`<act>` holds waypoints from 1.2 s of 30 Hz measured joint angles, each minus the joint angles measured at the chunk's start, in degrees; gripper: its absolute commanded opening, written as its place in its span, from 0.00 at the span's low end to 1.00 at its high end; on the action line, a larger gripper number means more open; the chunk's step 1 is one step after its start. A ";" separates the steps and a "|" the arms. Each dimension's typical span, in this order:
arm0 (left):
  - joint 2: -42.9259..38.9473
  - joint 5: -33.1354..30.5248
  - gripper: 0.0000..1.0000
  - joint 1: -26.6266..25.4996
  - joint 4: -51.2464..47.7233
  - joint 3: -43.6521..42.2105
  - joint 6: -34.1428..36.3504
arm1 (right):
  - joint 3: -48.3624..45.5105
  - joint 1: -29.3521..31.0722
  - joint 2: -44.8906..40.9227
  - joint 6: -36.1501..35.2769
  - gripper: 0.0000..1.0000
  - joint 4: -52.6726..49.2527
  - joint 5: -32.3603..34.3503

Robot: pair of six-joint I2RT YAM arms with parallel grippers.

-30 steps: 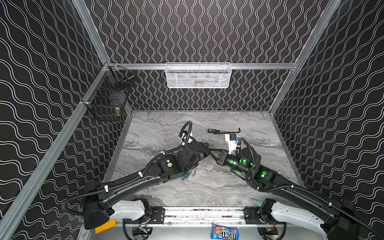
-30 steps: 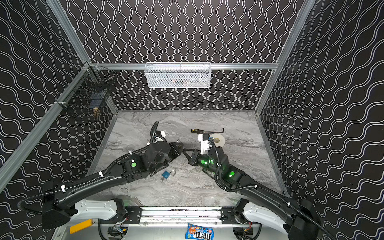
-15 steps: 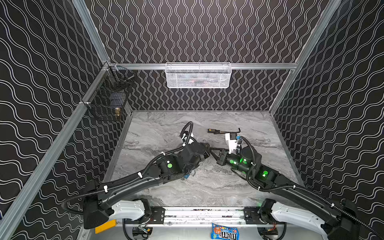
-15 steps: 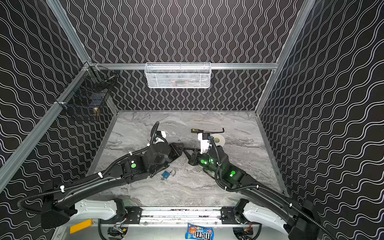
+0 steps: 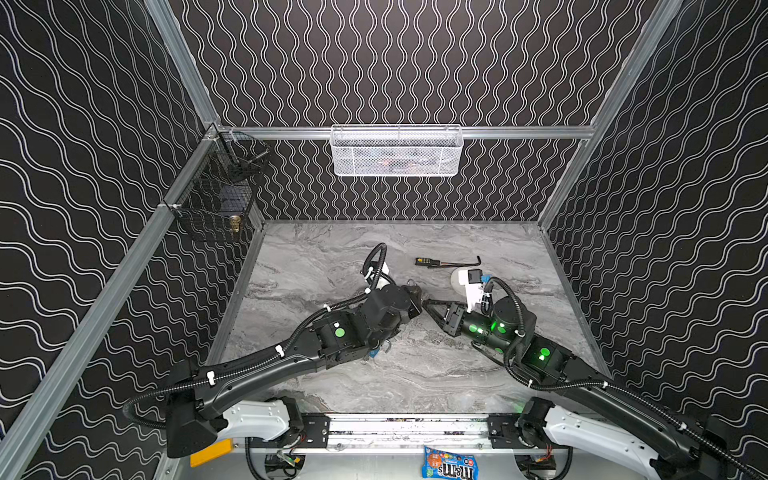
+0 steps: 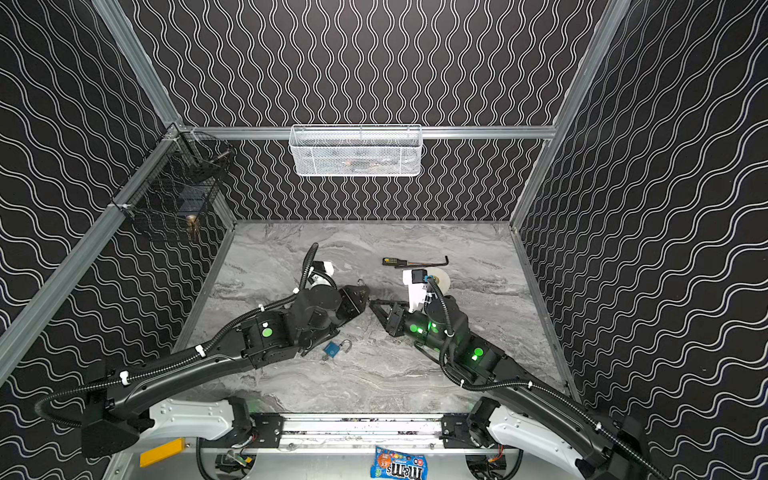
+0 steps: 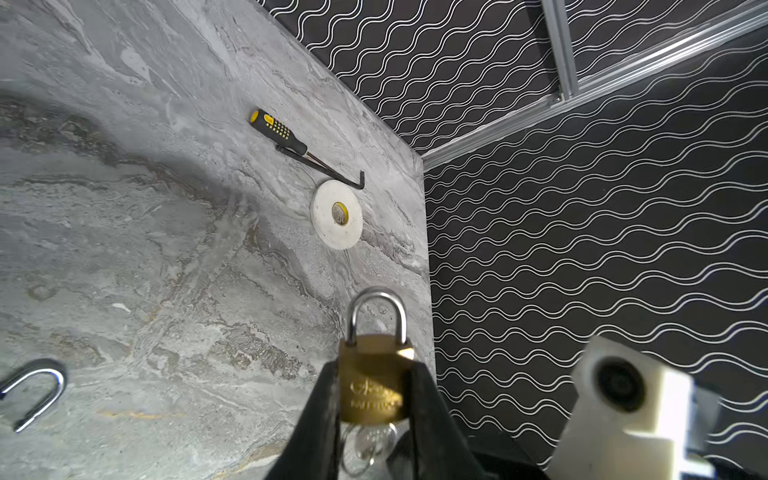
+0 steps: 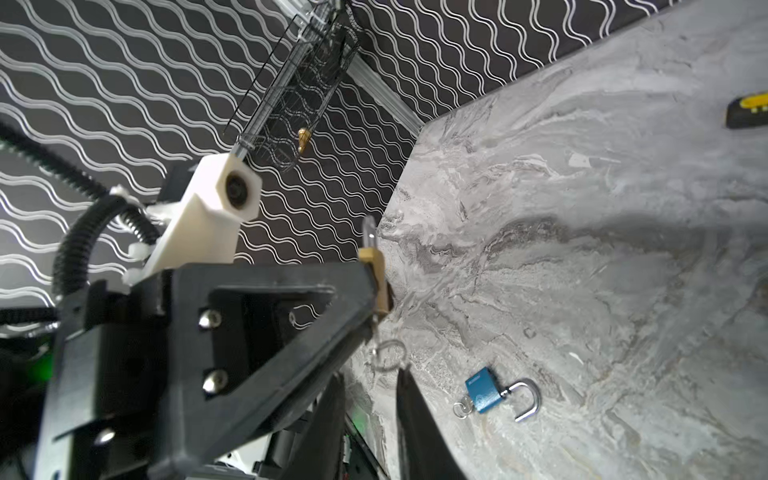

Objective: Unlock with the key

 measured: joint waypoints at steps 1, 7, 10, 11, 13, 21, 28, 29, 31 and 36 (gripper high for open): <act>-0.02 -0.28 0.00 0.00 0.39 -0.17 0.00 | 0.11 -0.11 0.20 1.16 0.24 0.00 -0.04; -0.02 -1.25 0.00 0.00 1.62 -0.83 0.02 | 1.09 -0.15 2.64 6.34 0.21 1.99 -0.70; 0.02 -1.57 0.00 0.00 1.79 -0.83 0.02 | 1.57 -0.17 3.41 7.69 0.21 2.19 -0.20; 0.02 -1.60 0.00 0.00 1.88 -0.83 0.02 | 1.64 -0.17 3.43 7.82 0.21 2.21 0.22; 0.02 -1.64 0.00 0.00 2.14 -0.83 0.04 | 1.64 -0.17 3.26 8.13 0.21 2.32 0.72; 0.31 -1.68 0.00 0.00 2.60 -0.46 0.28 | 2.45 -0.17 5.46 8.46 0.15 3.52 1.03; 0.33 -1.42 0.00 0.02 2.60 -0.37 0.50 | 2.23 -0.15 5.51 7.04 0.02 3.54 1.11; 0.33 -1.38 0.00 0.04 2.51 -0.24 0.50 | 2.36 -0.15 5.55 6.78 0.02 3.50 1.27; 0.33 -1.09 0.00 0.04 2.29 0.17 0.59 | 2.80 -0.11 5.75 5.29 0.00 3.48 1.73; 0.74 -1.07 0.00 0.04 1.77 0.70 1.07 | 4.85 -0.07 6.78 0.70 0.00 1.42 2.14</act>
